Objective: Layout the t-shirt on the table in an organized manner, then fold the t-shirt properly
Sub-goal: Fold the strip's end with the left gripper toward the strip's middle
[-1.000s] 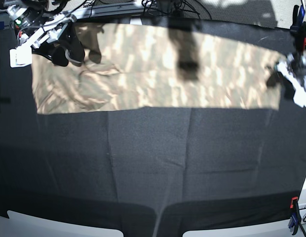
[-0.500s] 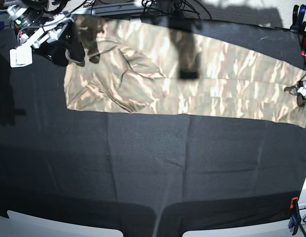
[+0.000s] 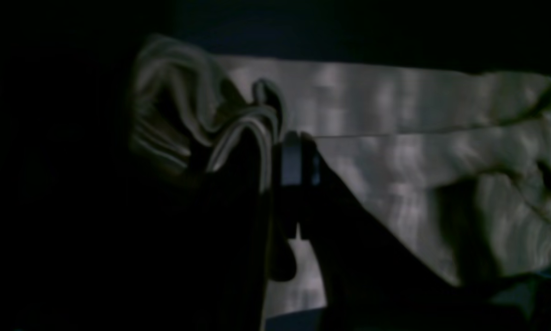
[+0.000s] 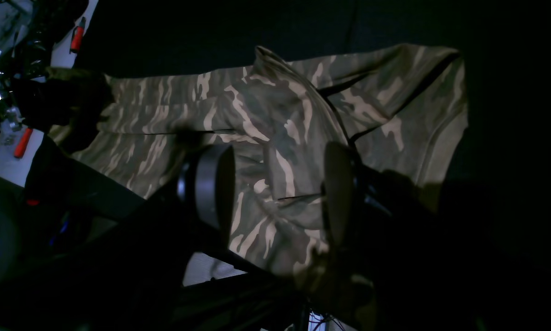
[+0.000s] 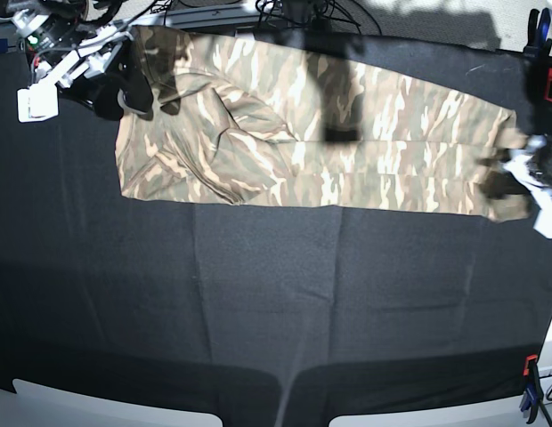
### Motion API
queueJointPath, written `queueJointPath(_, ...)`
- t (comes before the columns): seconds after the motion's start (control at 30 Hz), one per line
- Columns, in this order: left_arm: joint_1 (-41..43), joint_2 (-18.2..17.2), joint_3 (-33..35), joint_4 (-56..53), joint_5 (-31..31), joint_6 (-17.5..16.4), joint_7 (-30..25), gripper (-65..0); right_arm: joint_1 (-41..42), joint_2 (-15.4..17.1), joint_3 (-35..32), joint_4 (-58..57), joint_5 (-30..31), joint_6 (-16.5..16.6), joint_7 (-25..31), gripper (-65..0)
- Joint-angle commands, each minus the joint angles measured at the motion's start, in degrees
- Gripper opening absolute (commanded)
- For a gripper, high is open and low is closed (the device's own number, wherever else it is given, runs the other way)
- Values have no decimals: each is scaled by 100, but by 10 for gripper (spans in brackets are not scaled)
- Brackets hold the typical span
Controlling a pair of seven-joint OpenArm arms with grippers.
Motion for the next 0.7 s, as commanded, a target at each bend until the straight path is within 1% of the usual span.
queueJointPath(0.0, 70, 11, -44, 306, -101, -42, -74, -650, -15, 37, 24, 111, 151, 32, 103, -347)
queueJointPath(0.07, 308, 219, -44, 717, -122, -44, -107, -650, -15, 35, 24, 111, 151, 32, 103, -347)
queueJointPath(0.17, 562, 542, -44, 1215, -188, -92, -297, -650, -15, 37, 24, 111, 160, 32, 103, -347)
queueJointPath(0.27, 651, 916, -24, 1447, -173, -374, -577, -650, -15, 37, 24, 111, 168, 32, 101, -347)
queueJointPath(0.33, 649, 1244, 26, 1445, 146, -365, -763, -650, -15, 37, 24, 111, 168, 32, 101, -347)
queueJointPath(0.4, 660, 1574, 142, 1445, 520, -363, -750, -650, -15, 37, 24, 111, 168, 32, 101, -347)
queueJointPath(0.47, 702, 1823, 310, 1445, 748, -365, -741, -650, -15, 37, 24, 111, 168, 32, 101, -347)
queueJointPath(0.53, 715, 1954, 549, 1445, 1005, -365, -726, -650, -15, 37, 24, 111, 168, 32, 101, -347)
queueJointPath(0.67, 713, 1967, 1084, 1445, 1248, -367, -914, -650, -15, 37, 24, 111, 168, 32, 101, -347)
